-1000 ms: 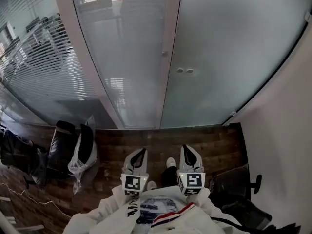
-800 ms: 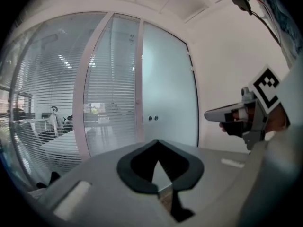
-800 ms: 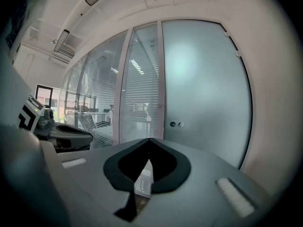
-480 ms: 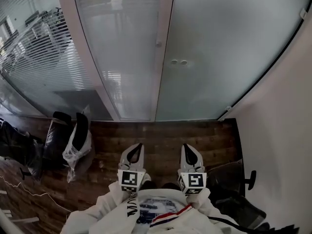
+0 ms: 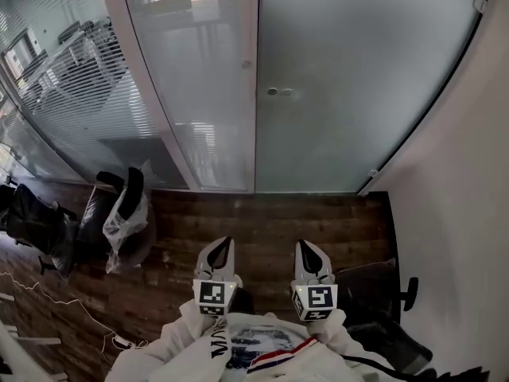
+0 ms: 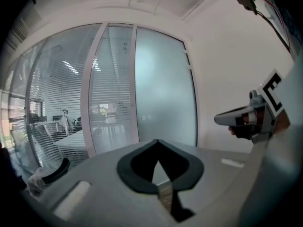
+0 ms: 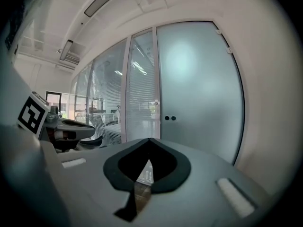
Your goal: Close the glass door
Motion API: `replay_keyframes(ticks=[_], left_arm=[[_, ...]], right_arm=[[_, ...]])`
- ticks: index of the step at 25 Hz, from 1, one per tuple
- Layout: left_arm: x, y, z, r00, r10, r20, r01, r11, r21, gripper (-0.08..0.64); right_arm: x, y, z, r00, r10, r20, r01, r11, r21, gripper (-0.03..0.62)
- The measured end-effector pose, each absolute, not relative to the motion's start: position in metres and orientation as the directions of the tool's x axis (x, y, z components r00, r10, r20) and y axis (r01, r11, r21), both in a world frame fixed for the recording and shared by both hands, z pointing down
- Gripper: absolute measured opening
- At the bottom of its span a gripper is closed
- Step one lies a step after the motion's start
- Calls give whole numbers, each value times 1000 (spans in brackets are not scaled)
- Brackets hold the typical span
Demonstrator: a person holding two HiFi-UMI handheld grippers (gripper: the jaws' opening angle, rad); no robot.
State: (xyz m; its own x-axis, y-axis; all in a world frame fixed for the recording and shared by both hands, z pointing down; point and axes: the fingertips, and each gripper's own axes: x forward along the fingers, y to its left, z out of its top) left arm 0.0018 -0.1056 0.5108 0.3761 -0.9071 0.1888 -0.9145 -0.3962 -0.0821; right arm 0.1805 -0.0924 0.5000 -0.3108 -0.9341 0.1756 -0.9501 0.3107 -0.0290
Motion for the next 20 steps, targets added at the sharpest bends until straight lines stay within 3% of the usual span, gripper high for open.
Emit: replay_keyframes(ticks=[20], left_arm=[[53,12,512,379,-898,226,-905,-410,-111,2]], right_arm=[[215,16,497,-356,-923,144,-934,353,-51,6]])
